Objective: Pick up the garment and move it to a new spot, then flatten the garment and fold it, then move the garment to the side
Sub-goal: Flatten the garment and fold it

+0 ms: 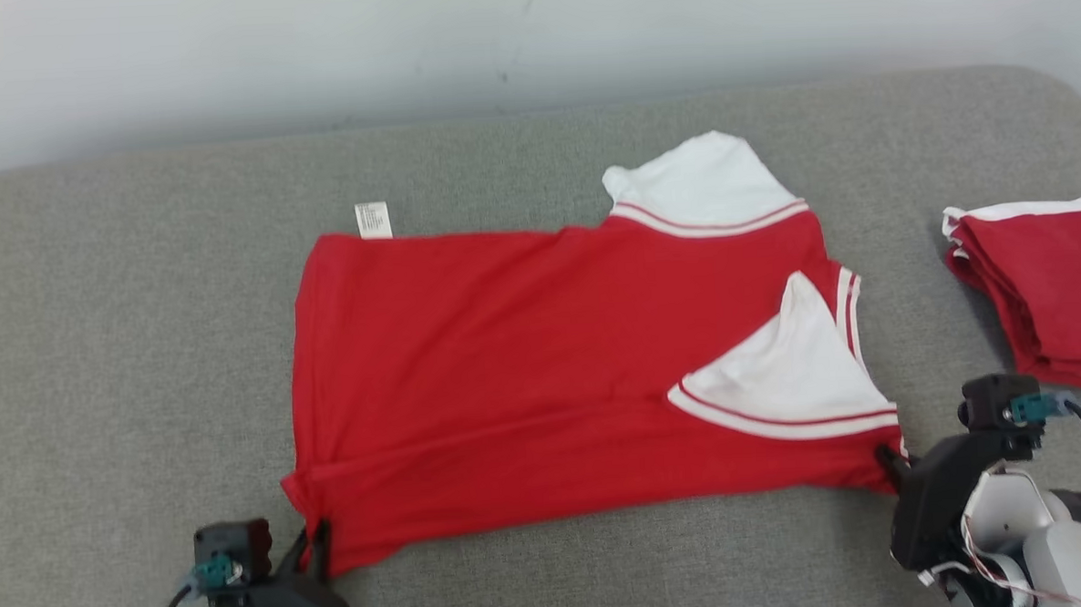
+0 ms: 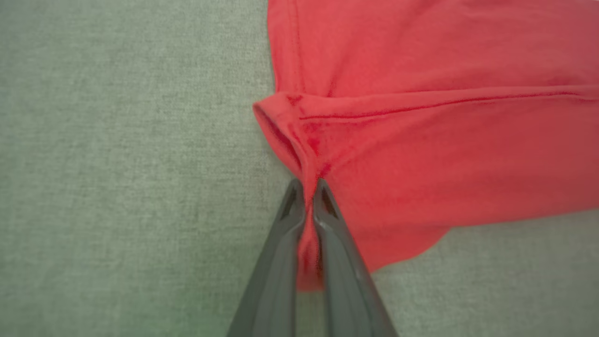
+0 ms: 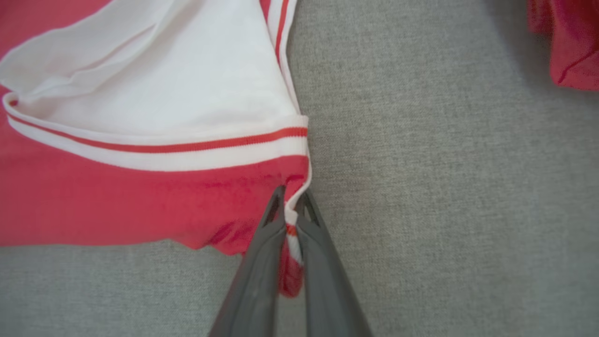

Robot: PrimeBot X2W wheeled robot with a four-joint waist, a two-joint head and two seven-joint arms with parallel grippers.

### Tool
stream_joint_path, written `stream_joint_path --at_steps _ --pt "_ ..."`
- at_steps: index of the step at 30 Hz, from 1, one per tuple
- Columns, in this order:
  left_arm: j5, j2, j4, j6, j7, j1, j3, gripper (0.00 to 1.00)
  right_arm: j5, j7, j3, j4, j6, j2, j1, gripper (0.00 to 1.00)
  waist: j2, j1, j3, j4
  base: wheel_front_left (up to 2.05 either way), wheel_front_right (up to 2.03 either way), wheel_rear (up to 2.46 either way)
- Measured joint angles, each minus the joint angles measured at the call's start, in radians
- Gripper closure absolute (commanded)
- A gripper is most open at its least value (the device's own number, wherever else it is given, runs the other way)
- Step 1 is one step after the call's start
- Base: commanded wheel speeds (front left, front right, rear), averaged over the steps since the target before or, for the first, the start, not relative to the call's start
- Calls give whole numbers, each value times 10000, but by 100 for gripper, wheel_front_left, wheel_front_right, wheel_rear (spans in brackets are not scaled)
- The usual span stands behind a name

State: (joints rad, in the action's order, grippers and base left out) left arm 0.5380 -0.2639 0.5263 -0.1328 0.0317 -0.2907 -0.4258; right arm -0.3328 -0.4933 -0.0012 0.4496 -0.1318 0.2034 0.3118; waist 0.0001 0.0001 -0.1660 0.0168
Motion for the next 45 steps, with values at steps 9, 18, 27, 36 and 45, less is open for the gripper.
stream_joint_path --at_steps 9,18,27,36,45 --pt "167 -270 -1233 -424 -460 1554 -105 100 119 -537 -723 -1618 -2 -265 -1875 100 0 0 785 59 0 0 0" --pt "240 -468 -1912 -963 -700 2390 -113 0 614 -683 -1126 -2215 0 -708 -2707 0 0 0 1110 153 0 0 0" --pt "546 -746 -2679 -1133 -757 2469 339 0 711 -1151 -794 -2851 0 -242 -2205 0 -1 0 1196 123 0 0 0" --pt "1020 -1164 -2938 -953 -2775 -24 665 0 535 -2483 245 -3047 0 941 490 0 0 -1 616 67 0 0 0" --pt "1313 -905 -1365 -508 -4180 -3227 520 0 201 -2836 1350 -888 0 1266 3884 0 1 2 -519 48 0 0 0"
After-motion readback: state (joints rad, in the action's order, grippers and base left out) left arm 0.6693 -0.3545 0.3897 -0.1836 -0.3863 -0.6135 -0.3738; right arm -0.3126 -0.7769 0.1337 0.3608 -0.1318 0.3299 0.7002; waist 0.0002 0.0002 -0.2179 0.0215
